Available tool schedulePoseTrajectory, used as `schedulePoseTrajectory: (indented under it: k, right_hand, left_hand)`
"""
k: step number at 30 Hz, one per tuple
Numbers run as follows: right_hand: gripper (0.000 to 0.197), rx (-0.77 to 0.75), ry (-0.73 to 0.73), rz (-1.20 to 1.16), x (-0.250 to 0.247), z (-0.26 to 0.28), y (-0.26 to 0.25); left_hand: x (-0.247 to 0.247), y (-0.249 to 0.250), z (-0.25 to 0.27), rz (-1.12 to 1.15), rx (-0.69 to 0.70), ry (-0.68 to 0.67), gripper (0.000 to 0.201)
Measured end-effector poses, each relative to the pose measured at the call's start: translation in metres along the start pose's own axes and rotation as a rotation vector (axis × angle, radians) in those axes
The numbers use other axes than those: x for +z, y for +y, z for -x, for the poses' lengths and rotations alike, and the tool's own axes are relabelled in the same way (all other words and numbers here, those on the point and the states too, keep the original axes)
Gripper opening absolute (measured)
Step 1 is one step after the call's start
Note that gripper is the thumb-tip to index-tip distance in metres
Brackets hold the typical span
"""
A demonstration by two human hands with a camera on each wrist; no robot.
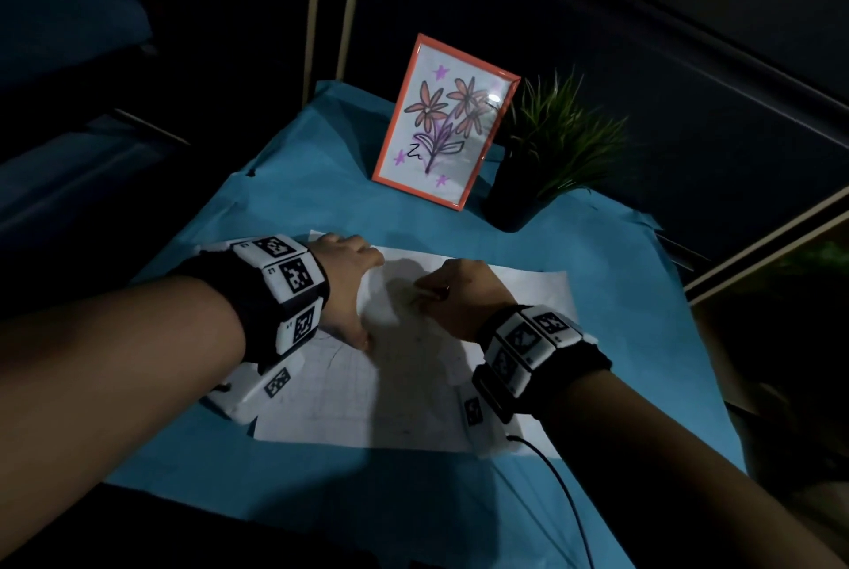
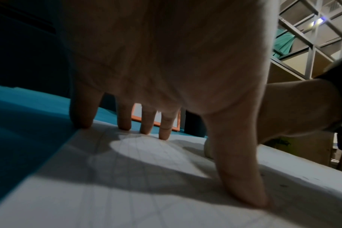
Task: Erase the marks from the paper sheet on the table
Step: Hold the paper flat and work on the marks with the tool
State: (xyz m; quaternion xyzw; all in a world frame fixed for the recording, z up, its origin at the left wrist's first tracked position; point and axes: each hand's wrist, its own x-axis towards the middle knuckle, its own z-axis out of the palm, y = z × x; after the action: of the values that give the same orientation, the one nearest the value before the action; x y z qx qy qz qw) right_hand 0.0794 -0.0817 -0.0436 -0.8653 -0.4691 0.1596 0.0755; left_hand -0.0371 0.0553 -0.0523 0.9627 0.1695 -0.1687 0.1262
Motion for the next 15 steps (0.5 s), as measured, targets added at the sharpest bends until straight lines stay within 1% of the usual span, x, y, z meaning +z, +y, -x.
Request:
schedulePoseTrajectory:
  k: [3, 5, 7, 10, 12, 15]
  right_hand:
    - [0.029, -0.042, -0.096, 0.067, 0.003, 0.01, -0.002]
    - [0.031, -0.05, -0.151, 0.064, 0.002, 0.019, -0.004]
    - [0.031, -0.014, -0.123, 0.029, 0.0, 0.017, -0.003]
    - [0.03, 0.075, -0.033, -0.051, -0.001, 0.006, -0.001]
    - [0.031, 0.066, -0.052, -0.016, 0.0, 0.005, -0.002]
    - [0.03, -0.004, -0.151, 0.051, 0.001, 0.016, -0.004]
  left_hand:
    - [0.003, 0.0, -0.001, -0.001, -0.006, 0.009, 0.109]
    - [0.003, 0.0, -0.001, -0.007, -0.019, -0.003, 0.112]
    - [0.001, 0.0, -0.001, -0.011, -0.023, -0.015, 0.112]
    - [-0.002, 0.003, 0.002, -0.004, -0.021, -0.013, 0.108]
    - [-0.002, 0.003, 0.003, -0.002, -0.018, -0.006, 0.107]
    - [0.0, 0.002, 0.002, -0.012, -0.025, -0.006, 0.11]
